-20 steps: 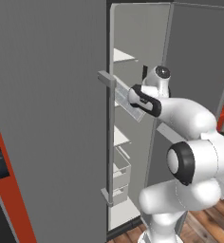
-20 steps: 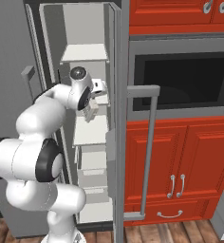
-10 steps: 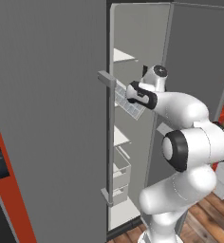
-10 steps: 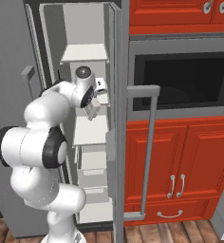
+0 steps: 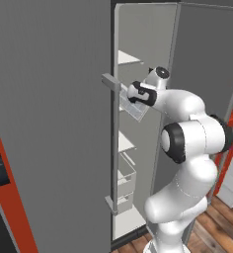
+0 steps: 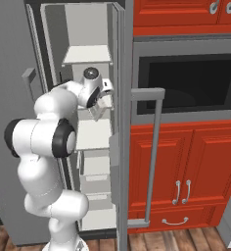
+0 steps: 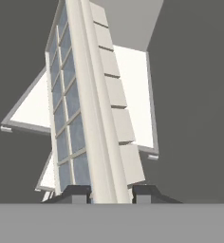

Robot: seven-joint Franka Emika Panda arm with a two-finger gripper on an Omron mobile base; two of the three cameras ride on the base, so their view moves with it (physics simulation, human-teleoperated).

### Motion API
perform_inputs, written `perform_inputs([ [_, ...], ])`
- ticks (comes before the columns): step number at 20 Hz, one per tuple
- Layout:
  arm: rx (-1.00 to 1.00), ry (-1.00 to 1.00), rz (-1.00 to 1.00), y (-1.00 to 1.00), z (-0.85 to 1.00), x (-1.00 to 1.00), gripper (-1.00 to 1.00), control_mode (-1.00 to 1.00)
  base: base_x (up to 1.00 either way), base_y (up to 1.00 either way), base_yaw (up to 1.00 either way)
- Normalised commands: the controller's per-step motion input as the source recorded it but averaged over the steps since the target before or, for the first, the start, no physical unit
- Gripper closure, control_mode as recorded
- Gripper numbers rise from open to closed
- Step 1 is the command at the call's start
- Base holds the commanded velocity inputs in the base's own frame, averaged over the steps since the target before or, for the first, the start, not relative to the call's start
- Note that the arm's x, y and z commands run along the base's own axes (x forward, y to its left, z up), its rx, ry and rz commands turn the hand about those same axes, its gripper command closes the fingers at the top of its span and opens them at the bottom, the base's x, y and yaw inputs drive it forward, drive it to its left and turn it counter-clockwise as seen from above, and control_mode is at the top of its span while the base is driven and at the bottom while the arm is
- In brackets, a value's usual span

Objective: The ice cube tray has been filled with water. Take the tray and place it in the freezer to make ice. Close the freezer door after placing the tray.

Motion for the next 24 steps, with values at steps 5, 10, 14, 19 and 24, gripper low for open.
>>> perform_inputs([
  [5, -0.02, 0.0, 0.0, 0.1, -0.05, 0.4, 1.0, -1.0, 0.0, 0.0, 0.0],
  [10, -0.03, 0.0, 0.0, 0.15, 0.0, 0.45, 1.0, -1.0, 0.0, 0.0, 0.0],
  [14, -0.02, 0.0, 0.0, 0.13, 0.0, 0.52, 1.0, -1.0, 0.0, 0.0, 0.0],
  [19, -0.03, 0.0, 0.0, 0.15, 0.0, 0.54, 1.0, -1.0, 0.0, 0.0, 0.0],
  [24, -0.03, 0.0, 0.0, 0.21, -0.01, 0.54, 1.0, -1.0, 0.0, 0.0, 0.0],
])
